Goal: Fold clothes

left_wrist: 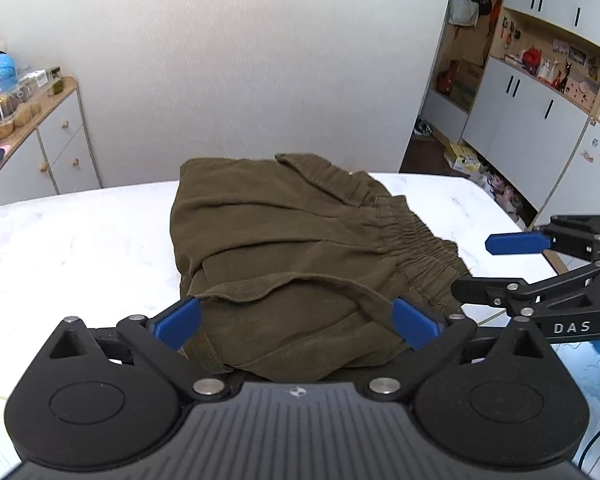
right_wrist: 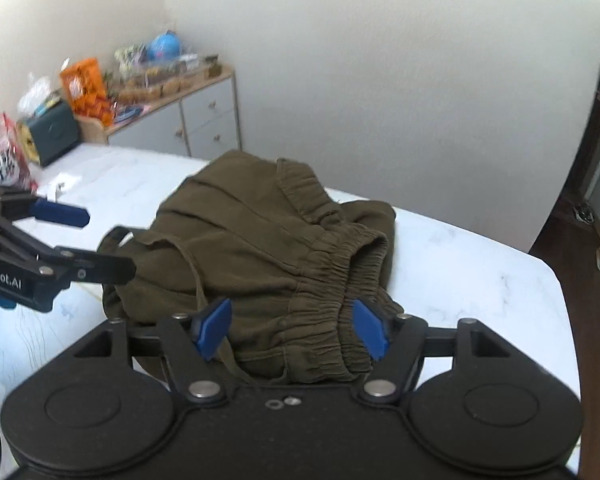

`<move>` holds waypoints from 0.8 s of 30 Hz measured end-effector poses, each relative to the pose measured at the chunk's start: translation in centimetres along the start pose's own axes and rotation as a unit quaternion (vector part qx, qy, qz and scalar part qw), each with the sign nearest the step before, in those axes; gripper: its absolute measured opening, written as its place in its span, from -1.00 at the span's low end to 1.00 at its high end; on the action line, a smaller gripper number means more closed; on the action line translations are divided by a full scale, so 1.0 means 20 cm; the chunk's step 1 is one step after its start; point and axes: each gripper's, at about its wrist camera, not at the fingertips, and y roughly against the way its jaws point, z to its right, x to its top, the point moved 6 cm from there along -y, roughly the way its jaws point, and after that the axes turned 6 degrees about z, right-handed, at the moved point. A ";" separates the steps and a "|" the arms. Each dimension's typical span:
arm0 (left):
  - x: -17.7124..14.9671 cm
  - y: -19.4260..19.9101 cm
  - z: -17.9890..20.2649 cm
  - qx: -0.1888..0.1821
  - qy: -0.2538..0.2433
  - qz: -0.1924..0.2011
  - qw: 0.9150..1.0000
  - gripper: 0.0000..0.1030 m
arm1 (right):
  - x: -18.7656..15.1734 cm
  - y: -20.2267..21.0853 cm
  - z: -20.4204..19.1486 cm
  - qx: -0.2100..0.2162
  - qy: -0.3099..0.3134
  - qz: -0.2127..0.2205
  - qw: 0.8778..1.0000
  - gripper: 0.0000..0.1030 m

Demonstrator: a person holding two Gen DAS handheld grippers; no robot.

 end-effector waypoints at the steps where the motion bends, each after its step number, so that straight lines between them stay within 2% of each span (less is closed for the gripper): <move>1: 0.00 0.01 0.01 0.002 -0.001 0.002 1.000 1.00 | -0.01 0.01 0.00 0.001 -0.003 0.004 1.000 1.00; 5: -0.02 0.06 0.03 0.024 -0.008 0.008 1.000 1.00 | -0.04 0.07 -0.01 -0.005 -0.007 0.020 1.000 1.00; 9: -0.06 0.09 0.05 0.077 -0.020 0.011 0.997 1.00 | -0.08 0.11 -0.03 -0.010 -0.004 0.028 1.000 1.00; 11: -0.08 0.10 0.06 0.086 -0.017 0.012 0.996 1.00 | -0.10 0.13 -0.04 -0.012 0.000 0.027 1.000 1.00; 16: -0.14 0.11 0.08 0.087 0.003 0.005 0.996 1.00 | -0.16 0.16 -0.05 -0.018 -0.007 0.023 1.000 1.00; 24: -0.22 0.13 0.14 0.082 0.004 -0.004 0.997 1.00 | -0.23 0.19 -0.05 -0.027 -0.022 0.016 0.999 1.00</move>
